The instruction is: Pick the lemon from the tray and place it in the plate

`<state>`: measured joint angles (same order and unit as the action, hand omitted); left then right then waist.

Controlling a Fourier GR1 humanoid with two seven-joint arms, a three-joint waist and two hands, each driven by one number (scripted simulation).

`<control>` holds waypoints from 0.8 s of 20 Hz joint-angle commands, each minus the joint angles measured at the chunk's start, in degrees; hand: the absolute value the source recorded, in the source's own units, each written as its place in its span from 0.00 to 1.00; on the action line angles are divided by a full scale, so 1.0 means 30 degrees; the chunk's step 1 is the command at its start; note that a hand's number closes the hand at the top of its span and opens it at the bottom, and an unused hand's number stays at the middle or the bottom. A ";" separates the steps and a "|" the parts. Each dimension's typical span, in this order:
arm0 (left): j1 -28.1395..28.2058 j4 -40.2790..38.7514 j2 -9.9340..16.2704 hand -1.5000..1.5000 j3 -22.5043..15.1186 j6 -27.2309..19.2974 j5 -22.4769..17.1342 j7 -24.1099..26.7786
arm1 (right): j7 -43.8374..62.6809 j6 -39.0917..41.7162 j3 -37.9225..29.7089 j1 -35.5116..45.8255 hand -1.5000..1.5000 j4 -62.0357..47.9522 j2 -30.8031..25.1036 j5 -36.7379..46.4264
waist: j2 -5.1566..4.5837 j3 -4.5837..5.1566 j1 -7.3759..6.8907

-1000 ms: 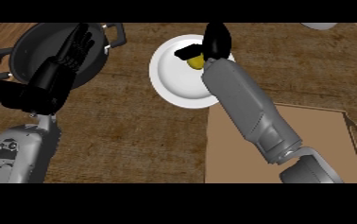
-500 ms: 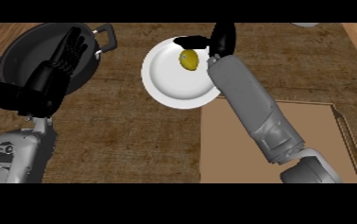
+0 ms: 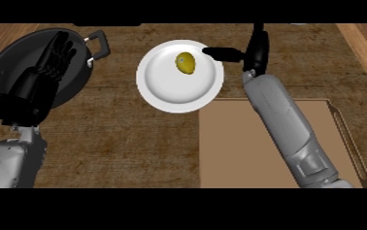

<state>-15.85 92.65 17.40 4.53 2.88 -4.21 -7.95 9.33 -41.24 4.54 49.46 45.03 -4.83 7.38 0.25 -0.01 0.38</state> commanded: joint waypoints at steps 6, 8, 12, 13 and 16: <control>0.0363 0.0320 -0.0035 0.50 0.0542 0.0230 -0.0108 -0.0160 | 0.1072 0.2622 0.1374 -0.7560 0.00 0.8915 -0.2847 0.0259 | 0.0046 0.0009 0.0282; -0.0381 -0.1186 0.0536 0.50 0.1332 0.1079 -0.0674 0.0456 | 0.3155 0.2964 0.1433 -0.7937 0.00 1.1014 -0.3764 0.0677 | 0.0008 0.0018 0.0276; 0.0887 -0.0441 -0.0608 0.50 0.0284 0.0533 0.0499 0.1148 | 0.3950 0.4914 0.0468 -0.8862 0.00 1.3311 -0.5239 0.0260 | -0.0019 0.0012 0.0064; 0.0305 0.0278 -0.0055 0.50 0.0645 0.0846 0.0092 0.0094 | 0.1889 0.5390 -0.0443 -1.0091 0.00 1.2394 -0.5397 -0.0546 | -0.0045 0.0000 -0.0001; -0.0114 -0.0937 -0.1087 0.50 0.0008 -0.0009 0.1216 0.0867 | 0.2941 0.4417 0.0336 -1.1074 0.00 1.4119 -0.5119 0.1498 | -0.0061 0.0008 0.0031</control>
